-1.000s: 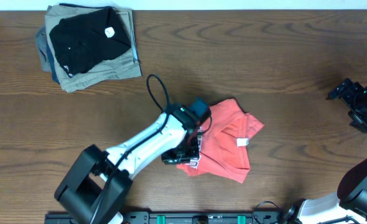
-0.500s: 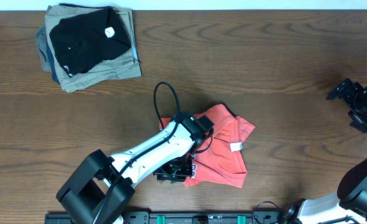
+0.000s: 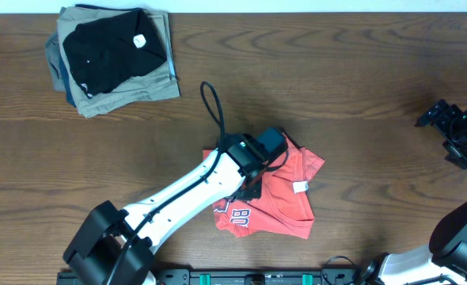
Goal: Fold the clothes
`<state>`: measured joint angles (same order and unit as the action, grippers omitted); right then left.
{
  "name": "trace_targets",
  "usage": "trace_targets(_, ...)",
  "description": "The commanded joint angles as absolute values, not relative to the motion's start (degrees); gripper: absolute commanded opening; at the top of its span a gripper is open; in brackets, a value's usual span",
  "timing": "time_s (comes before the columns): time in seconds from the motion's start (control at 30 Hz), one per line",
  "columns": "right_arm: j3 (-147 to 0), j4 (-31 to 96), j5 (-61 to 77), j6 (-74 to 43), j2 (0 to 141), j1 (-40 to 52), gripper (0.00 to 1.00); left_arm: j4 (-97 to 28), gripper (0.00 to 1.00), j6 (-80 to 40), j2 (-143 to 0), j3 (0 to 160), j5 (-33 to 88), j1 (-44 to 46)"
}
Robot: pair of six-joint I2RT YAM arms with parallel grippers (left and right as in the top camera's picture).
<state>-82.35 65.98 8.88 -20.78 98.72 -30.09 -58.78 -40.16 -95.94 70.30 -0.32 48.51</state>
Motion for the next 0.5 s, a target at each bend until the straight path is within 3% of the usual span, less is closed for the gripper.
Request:
trace_targets(0.0, -83.0, 66.0, 8.3, -20.7, 97.7, -30.6, 1.00, -57.1, 0.26, -39.5, -97.4, 68.8, -2.5, 48.6)
trace_targets(0.13, -83.0, 66.0, 8.3, -20.7, 97.7, -30.6, 0.99, -56.4, 0.24, -39.5, -101.0, 66.8, -1.9, 48.6)
trace_targets(0.33, -83.0, 66.0, 8.3, -20.7, 97.7, -30.6, 0.99, -57.5, 0.06, -39.5, -104.9, 64.5, 3.9, 48.6)
trace_targets(0.47, -83.0, 66.0, 8.3, -20.7, 97.7, -30.6, 0.99, -62.4, 0.06, -39.5, -104.4, 64.5, 4.0, 48.6)
